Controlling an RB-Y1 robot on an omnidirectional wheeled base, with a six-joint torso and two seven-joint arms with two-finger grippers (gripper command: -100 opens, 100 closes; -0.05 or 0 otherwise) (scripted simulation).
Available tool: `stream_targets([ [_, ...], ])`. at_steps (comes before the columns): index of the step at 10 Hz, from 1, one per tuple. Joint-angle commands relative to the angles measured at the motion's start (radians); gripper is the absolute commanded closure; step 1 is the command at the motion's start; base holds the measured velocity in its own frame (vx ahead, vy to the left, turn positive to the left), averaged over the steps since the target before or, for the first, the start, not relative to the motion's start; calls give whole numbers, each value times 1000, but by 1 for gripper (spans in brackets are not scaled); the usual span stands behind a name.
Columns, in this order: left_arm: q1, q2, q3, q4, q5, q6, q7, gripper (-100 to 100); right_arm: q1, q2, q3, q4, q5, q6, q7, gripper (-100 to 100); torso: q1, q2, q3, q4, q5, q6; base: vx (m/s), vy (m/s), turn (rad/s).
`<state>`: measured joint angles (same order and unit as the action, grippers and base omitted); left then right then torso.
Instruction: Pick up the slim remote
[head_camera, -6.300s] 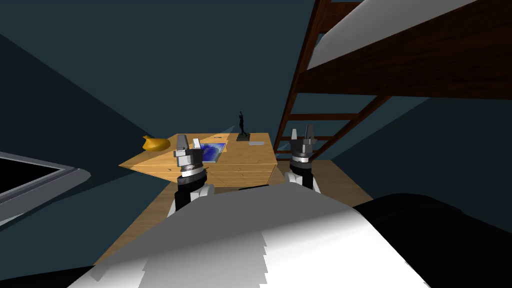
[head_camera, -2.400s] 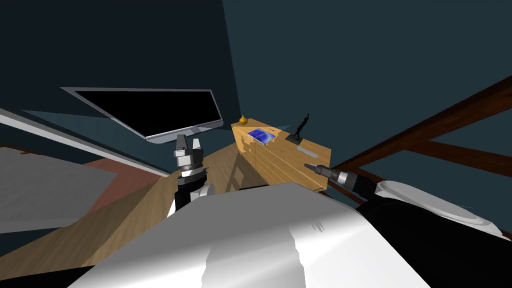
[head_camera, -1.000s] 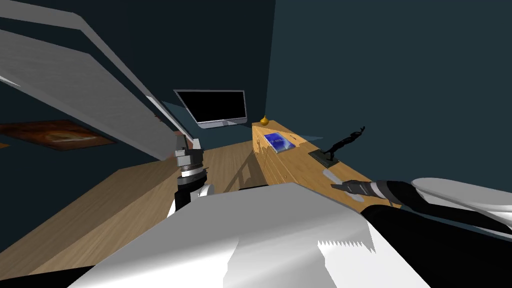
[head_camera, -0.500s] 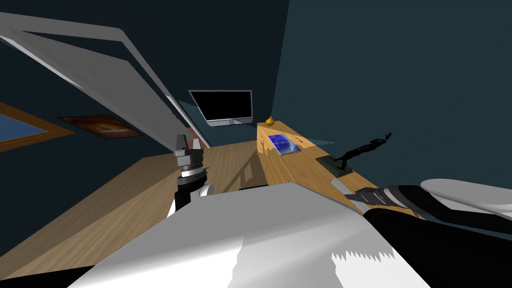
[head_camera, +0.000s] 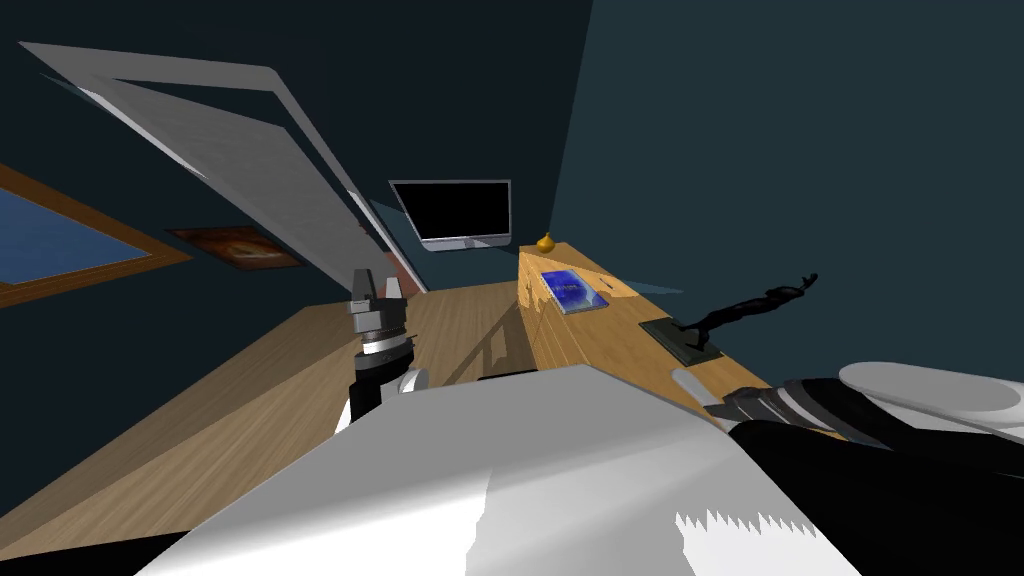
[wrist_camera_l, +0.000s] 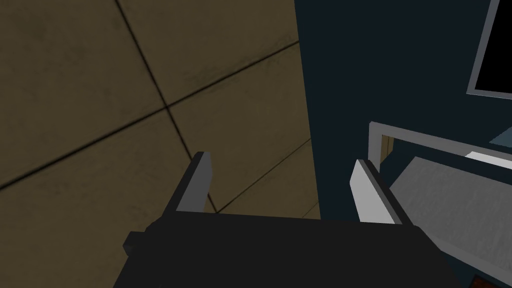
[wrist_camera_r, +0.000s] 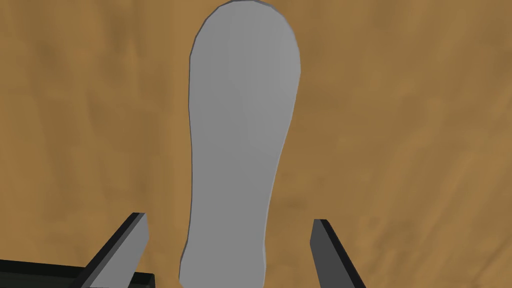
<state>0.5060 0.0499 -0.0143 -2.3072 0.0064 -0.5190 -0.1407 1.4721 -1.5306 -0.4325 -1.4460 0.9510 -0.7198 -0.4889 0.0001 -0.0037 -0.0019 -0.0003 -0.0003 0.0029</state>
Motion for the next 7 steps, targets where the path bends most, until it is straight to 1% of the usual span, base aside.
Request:
stream_targets([
  [1, 0, 0, 0, 0, 0, 0, 0, 0, -29, 25, 14, 34, 8, -18, 26, -100, 0, 0, 0, 0, 0, 0, 16, 13, 48],
  [7, 0, 0, 0, 0, 0, 0, 0, 0, -201, 172, 98, 237, 55, -125, 181, -100, 3, -3, -2, -1, 1, 0, 51, 35, 62],
])
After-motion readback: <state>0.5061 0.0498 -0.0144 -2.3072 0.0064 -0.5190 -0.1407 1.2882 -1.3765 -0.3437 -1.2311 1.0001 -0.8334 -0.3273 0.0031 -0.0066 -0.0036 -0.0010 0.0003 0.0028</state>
